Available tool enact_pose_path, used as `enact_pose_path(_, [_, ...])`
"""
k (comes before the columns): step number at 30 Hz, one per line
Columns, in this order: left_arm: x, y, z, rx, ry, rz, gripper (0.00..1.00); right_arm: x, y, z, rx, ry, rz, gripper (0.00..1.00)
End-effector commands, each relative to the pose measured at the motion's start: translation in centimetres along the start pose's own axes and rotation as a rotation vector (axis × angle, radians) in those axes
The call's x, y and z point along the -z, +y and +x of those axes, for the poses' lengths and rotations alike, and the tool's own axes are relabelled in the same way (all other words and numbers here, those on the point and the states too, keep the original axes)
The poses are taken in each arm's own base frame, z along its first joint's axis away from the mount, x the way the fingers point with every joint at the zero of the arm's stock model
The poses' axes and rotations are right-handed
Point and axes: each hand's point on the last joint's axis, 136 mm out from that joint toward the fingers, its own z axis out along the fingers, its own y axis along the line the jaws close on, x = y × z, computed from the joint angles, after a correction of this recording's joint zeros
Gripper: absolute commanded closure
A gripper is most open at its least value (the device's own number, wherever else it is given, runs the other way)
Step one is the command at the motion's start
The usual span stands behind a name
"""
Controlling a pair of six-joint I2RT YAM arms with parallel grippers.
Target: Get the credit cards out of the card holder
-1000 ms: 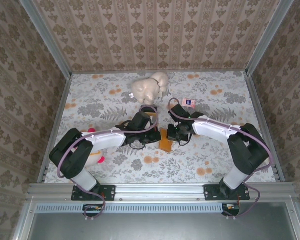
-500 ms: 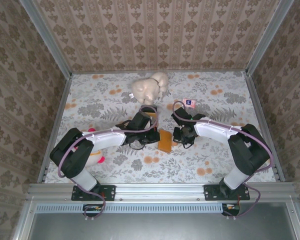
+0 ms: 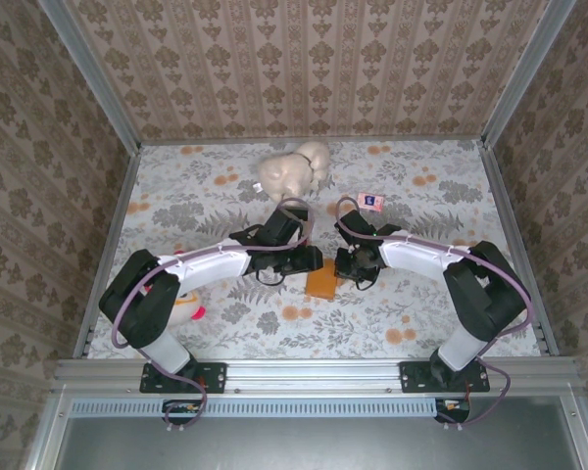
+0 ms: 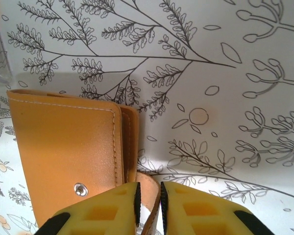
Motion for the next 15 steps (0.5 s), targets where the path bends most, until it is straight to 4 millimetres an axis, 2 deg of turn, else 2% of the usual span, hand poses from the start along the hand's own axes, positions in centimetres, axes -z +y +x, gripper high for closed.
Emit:
enact_pose_path(1, [1.6, 0.8, -0.3, -0.014, -0.024, -0.086, 0.33, -0.6, 0.1, 0.4, 0.009, 0.024, -0.012, 0.82])
enact_pose_path(4, [2.7, 1.4, -0.5, -0.044, -0.038, -0.127, 0.16, -0.2, -0.3, 0.3, 0.009, 0.013, 0.007, 0.87])
enact_pose_path(8, [4.6, 2.3, -1.6, -0.110, -0.080, -0.195, 0.01, 1.7, -0.3, -0.2, 0.020, -0.035, 0.009, 0.91])
enact_pose_path(15, [6.6, 3.2, -3.8, -0.100, -0.159, -0.193, 0.00, 6.4, -0.2, -1.2, 0.076, -0.097, -0.001, 0.91])
